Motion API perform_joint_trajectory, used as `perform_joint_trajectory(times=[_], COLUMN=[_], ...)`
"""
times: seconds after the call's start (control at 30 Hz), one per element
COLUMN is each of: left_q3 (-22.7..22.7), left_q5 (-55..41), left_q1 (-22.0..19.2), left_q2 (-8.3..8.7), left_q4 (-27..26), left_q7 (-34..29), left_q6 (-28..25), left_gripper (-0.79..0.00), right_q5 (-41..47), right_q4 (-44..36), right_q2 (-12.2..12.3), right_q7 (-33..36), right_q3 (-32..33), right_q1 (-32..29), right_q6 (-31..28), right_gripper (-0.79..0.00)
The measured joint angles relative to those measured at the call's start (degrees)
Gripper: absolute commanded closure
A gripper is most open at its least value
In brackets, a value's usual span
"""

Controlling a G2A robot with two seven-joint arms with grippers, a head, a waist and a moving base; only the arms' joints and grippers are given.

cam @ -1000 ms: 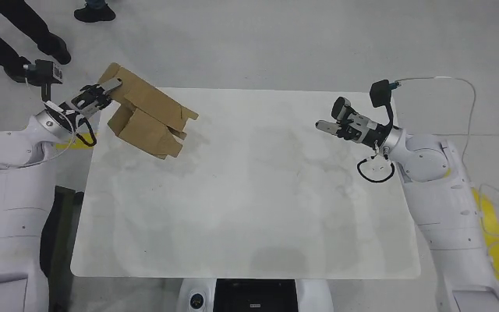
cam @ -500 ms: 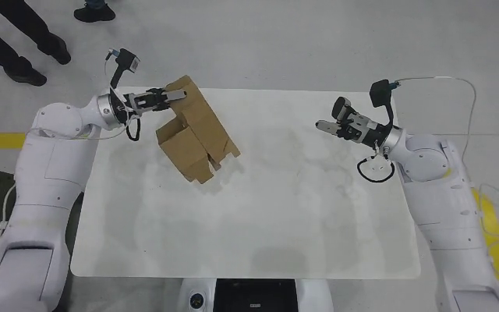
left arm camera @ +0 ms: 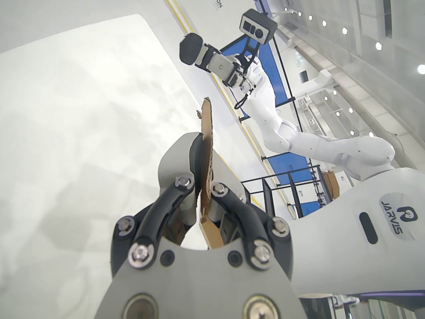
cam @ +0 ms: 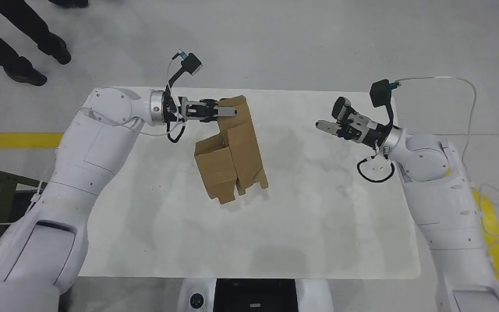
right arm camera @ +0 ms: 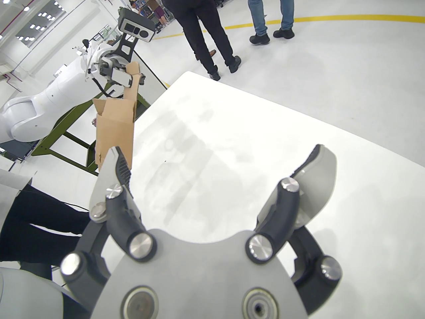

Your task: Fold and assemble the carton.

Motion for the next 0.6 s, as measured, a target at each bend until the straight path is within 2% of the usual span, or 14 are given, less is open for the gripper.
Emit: perform_joint_trajectory(times=[0.2,0.6], left_q3=[4.4,4.6], left_q5=[-2.1,-2.4], left_q1=[-1.3,-1.4], left_q2=[-1.05,-1.09], left_q4=[-0.9,-0.8], left_q7=[0.5,0.7], left_q6=[-0.5,-0.7], left_gripper=[0.000,0.000], right_q5=[0.0,0.0], right_q4=[0.0,0.0], right_q2=[0.0,0.0], right_q7=[0.0,0.0], right_q3=[0.0,0.0], right_q1=[0.0,0.0], right_q6=[0.0,0.0], right_gripper=[-0.785,-0.785])
